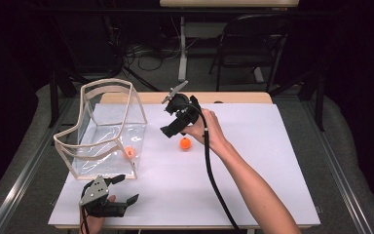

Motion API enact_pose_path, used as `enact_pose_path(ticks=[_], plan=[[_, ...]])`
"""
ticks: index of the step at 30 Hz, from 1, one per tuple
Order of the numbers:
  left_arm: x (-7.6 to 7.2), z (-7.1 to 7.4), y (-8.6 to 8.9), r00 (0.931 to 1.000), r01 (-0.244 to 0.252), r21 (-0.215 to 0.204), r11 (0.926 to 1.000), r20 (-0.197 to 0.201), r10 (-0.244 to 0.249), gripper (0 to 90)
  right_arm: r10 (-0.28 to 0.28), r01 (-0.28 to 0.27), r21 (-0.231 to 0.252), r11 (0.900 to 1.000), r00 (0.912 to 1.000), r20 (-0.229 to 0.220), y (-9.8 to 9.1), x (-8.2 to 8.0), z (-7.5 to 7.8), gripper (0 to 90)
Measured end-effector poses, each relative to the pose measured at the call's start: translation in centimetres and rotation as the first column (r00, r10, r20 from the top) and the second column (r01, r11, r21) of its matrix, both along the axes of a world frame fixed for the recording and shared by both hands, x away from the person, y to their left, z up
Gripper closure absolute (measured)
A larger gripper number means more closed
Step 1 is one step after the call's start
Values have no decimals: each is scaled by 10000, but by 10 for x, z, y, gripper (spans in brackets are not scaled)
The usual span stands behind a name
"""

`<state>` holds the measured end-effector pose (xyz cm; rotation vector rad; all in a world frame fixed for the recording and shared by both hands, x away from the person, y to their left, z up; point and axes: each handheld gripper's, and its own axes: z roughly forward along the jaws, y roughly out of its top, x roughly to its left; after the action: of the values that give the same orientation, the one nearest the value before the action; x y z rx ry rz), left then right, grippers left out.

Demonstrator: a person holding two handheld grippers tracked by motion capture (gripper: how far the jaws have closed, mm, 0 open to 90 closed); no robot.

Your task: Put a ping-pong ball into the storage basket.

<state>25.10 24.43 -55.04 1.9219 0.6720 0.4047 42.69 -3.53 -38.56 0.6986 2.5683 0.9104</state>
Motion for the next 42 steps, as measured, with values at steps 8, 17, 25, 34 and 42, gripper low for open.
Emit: enact_pose_path(ticks=[8, 17, 25, 34, 42], plan=[[0, 0, 0, 10000, 7, -5, 10000, 13, -7, 160, -109, 107, -89, 9999, 9997, -221, -9, -2, -16, 20], [0, 0, -1, 10000, 36, -15, 10000, 19, -36, 160, -253, 246, -245, 9994, 9993, -287, -19, -5, -30, 0], [0, 0, 1, 10000, 15, 19, 10000, 77, -15, 160, -315, 302, -461, 9985, 9991, -277, -26, -8, -42, 0], [0, 0, 0, 10000, 22, 16, 10000, 40, -22, 160, -429, 402, -671, 9969, 9983, -392, -31, -10, -56, 0], [0, 0, 0, 10000, 11, 25, 10000, 63, -11, 160, -452, 412, -808, 9959, 9978, -477, -37, -10, -66, 0]])
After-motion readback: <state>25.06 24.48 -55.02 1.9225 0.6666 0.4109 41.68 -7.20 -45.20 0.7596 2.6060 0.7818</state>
